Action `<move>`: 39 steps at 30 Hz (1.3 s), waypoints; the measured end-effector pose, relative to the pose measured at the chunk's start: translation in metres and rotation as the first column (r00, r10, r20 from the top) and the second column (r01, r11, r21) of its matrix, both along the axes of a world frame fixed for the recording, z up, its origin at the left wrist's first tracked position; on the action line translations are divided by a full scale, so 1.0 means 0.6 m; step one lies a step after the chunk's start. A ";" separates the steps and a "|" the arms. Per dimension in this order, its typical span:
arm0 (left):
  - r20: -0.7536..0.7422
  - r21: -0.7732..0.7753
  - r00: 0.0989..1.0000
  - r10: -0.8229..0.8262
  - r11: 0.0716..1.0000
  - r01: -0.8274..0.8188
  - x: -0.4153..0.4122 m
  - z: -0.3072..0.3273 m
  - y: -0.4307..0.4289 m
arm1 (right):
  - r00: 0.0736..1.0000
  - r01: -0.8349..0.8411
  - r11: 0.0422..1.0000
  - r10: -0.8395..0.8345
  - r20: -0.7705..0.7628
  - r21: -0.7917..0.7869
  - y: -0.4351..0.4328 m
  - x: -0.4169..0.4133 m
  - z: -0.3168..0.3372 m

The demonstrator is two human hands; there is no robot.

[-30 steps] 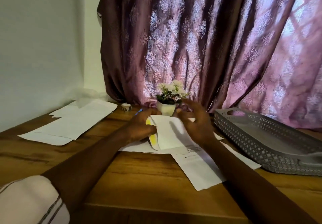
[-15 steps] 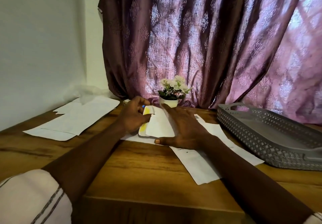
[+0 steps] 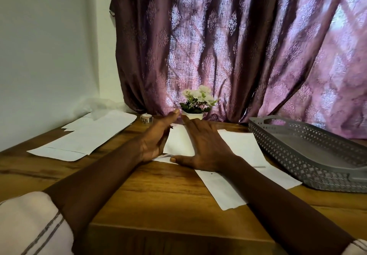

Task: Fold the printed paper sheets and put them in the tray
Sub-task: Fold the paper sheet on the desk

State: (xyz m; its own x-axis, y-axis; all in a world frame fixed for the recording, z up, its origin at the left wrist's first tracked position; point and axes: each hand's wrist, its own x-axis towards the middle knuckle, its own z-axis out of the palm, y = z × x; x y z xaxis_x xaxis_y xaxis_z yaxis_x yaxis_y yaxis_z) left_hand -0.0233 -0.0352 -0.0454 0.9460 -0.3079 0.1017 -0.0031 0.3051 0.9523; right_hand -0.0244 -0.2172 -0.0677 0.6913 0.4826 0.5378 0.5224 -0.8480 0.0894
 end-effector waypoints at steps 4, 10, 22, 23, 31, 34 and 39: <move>-0.050 -0.065 0.981 -0.187 0.981 0.184 -0.004 -0.007 0.002 | 0.995 -0.093 0.996 0.093 0.047 -0.013 0.003 0.001 0.002; -0.020 -0.183 0.977 -0.214 0.961 0.207 0.017 -0.007 0.027 | 0.951 -0.049 0.995 0.073 0.300 -0.086 -0.003 0.002 0.016; 0.022 -0.165 0.999 -0.029 0.986 0.032 0.052 -0.013 0.041 | 0.913 0.106 0.994 -0.113 0.392 0.041 -0.032 -0.001 0.030; 0.046 -0.125 0.999 0.006 0.992 0.000 0.055 -0.015 0.038 | 0.926 0.112 0.993 -0.087 0.368 -0.045 -0.031 -0.003 0.030; 0.090 -0.036 0.996 0.020 0.999 -0.017 0.032 -0.012 0.021 | 0.977 0.041 0.987 -0.008 0.212 -0.153 -0.027 0.018 0.022; 0.265 0.140 0.904 0.334 0.915 -0.379 0.038 -0.010 0.028 | 0.977 0.073 0.995 -0.057 0.204 -0.071 -0.053 0.030 0.015; 0.631 0.668 0.775 -0.026 0.526 -0.527 0.069 -0.042 0.072 | 0.983 0.099 0.988 -0.116 0.143 0.121 -0.100 0.044 0.006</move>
State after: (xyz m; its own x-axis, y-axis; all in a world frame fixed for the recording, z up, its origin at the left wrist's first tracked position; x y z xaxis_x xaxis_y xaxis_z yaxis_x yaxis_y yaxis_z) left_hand 0.0181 0.0082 -0.0704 0.8599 -0.2727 0.4316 -0.4955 -0.6493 0.5770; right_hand 0.0019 -0.2770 -0.0638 0.6436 0.3403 0.6855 0.4155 -0.9076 0.0604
